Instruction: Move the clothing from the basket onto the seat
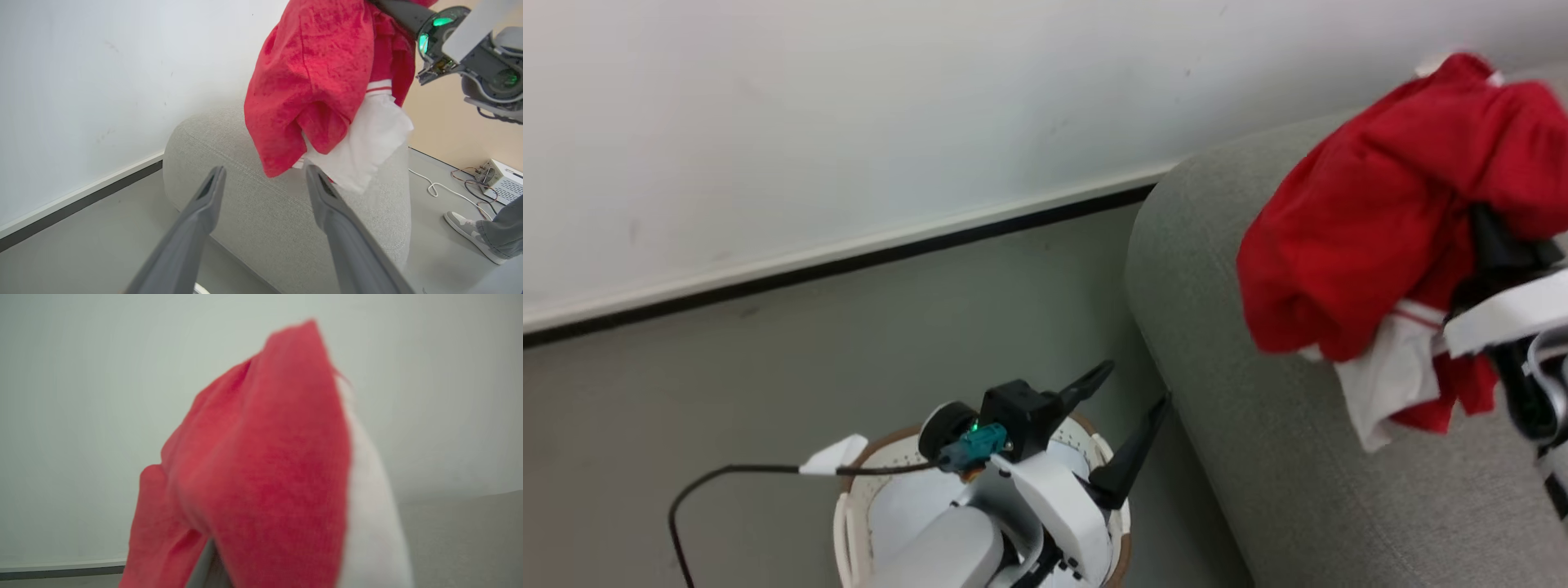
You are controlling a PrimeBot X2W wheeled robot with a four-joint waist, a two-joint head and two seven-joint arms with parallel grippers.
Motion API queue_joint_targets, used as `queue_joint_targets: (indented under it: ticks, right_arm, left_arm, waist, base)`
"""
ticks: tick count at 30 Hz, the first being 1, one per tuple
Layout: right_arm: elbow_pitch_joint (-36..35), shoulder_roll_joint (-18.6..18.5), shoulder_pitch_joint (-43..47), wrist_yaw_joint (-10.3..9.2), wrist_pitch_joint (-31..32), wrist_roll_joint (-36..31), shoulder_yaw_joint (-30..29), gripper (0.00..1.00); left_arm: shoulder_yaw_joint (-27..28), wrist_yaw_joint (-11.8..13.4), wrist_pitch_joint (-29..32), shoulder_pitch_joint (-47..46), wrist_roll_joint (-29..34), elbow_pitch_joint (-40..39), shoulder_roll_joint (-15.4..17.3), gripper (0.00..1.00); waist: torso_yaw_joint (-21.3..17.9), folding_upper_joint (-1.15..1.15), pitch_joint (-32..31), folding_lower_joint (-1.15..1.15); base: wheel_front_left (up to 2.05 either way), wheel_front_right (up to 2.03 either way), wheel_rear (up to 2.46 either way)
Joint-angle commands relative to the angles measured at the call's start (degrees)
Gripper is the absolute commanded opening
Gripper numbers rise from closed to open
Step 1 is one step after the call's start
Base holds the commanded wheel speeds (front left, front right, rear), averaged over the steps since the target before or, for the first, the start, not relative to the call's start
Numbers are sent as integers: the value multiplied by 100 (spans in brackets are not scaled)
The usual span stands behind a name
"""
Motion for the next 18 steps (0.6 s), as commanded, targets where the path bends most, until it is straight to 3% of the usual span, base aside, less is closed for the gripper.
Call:
queue_joint_targets:
  ticks: [1, 9, 14, 18]
  right_arm:
    - [-9, -54, -312, -12, 25, -7, -190, 0]
    - [337, -617, -1676, -12, 425, -450, -1691, 0]
    - [777, -1025, -2257, -12, 567, -1294, -2714, 0]
    - [1238, -1062, -2356, -12, 594, -2063, -3476, 0]
  left_arm:
    - [20, -35, 35, -159, 94, -71, 113, 100]
    - [160, -145, -31, -761, 194, -345, 331, 100]
    - [225, -197, -132, -960, 210, -396, 395, 100]
    - [198, -241, -191, -1081, 234, -416, 375, 100]
  waist:
    - [309, -1, 643, 0]
    - [776, -1, 1694, 0]
    - [968, -1, 2030, 0]
    - [1102, -1, 2239, 0]
  base:
    - [0, 0, 0]
    - [0, 0, 0]
    - [0, 0, 0]
    - [0, 0, 0]
